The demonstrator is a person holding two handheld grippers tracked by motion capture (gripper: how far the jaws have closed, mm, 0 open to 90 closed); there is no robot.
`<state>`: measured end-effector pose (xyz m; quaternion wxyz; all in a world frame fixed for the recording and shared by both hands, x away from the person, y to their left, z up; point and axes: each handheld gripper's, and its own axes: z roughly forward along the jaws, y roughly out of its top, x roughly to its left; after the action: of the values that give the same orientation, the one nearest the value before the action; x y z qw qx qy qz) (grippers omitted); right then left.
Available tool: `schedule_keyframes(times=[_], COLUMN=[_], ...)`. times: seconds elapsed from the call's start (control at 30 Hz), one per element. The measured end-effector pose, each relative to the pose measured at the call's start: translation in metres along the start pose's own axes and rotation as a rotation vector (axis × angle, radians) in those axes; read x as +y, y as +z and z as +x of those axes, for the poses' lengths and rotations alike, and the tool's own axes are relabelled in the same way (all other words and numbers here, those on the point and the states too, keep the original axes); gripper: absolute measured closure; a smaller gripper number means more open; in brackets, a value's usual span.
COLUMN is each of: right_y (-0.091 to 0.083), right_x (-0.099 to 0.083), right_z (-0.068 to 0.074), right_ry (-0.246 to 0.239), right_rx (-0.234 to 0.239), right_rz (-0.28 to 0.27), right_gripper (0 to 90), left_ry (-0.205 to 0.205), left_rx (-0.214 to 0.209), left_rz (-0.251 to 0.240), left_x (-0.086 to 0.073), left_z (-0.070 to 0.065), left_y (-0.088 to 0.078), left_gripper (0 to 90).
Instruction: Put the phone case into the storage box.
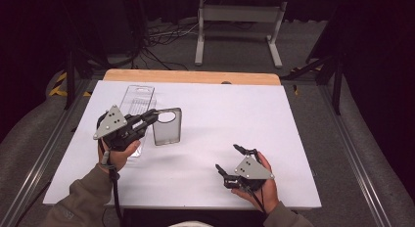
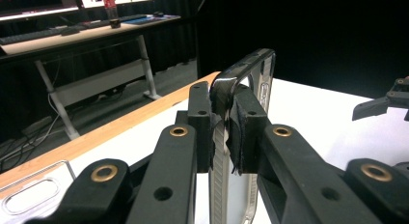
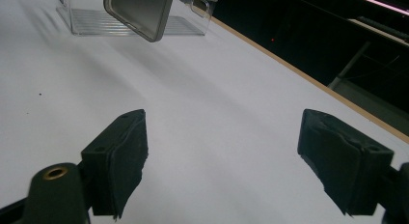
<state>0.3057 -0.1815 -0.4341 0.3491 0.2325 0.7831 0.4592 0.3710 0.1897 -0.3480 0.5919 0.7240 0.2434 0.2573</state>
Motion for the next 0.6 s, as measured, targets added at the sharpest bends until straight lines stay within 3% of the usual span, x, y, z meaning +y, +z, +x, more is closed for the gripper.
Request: schedule_keyframes(times=[0.23, 0.37, 0.6], right_y=[0.002, 0.004, 0.006], right_x=[-0.001, -0.002, -0.003], right_z=[-0.001, 0.001, 0.001], right_ry=[0.002, -0.002, -0.002], right_rx=[-0.003, 0.002, 0.008], right_rz=[0.013, 0.018, 0.027], right_gripper=[18.9, 19.0, 19.0], left_ry=[0.016, -0.014, -0.027], left_rx=[0.031, 0.032, 0.042], left_rz=[-0.009, -0.017, -0.032], left_x=[0.004, 0.004, 0.007], left_z=[0.010, 0.022, 0.034], left_y=[-0.002, 0.000, -0.003], left_gripper=[81.1, 81.1, 81.1])
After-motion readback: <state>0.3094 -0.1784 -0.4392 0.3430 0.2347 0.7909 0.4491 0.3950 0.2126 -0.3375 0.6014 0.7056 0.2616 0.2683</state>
